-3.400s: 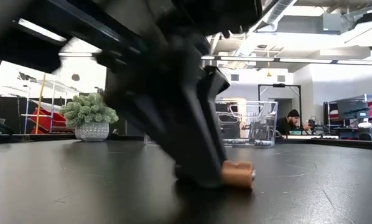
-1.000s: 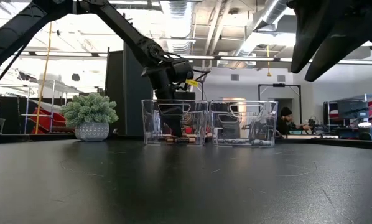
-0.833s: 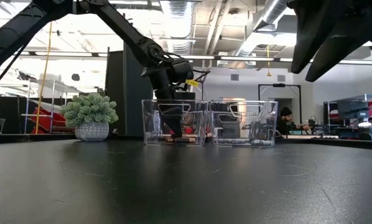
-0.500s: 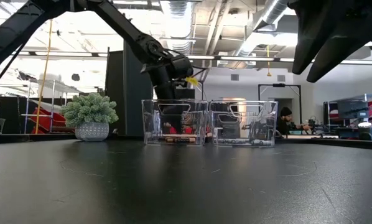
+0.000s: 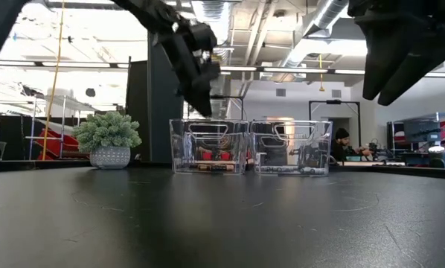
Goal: Sort batteries
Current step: Put the white battery into the right transparent bin
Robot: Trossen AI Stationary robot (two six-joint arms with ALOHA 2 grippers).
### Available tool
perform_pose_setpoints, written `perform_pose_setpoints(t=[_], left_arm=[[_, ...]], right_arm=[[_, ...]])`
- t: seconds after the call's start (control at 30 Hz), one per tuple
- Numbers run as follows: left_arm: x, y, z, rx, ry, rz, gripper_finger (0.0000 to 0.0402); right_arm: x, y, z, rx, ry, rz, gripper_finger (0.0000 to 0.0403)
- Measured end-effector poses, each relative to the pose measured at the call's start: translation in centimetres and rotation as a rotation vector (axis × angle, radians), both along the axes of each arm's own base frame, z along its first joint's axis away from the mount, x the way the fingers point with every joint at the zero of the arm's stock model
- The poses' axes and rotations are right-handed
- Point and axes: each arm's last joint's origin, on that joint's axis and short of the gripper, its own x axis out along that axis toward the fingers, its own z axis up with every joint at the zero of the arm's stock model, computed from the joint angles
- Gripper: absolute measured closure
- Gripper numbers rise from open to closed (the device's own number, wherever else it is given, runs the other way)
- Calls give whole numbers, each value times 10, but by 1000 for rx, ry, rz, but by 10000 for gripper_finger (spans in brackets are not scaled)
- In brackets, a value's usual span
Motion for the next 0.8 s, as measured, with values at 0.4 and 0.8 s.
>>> perform_pose_setpoints(t=[0.4, 0.8], left_arm=[[-23, -101, 84, -77, -326, 5, 281], [-25, -218, 62, -188, -384, -258, 281]], right_arm=[[-24, 22, 0, -5, 56, 59, 296], [-76, 67, -2, 107, 98, 34, 296]])
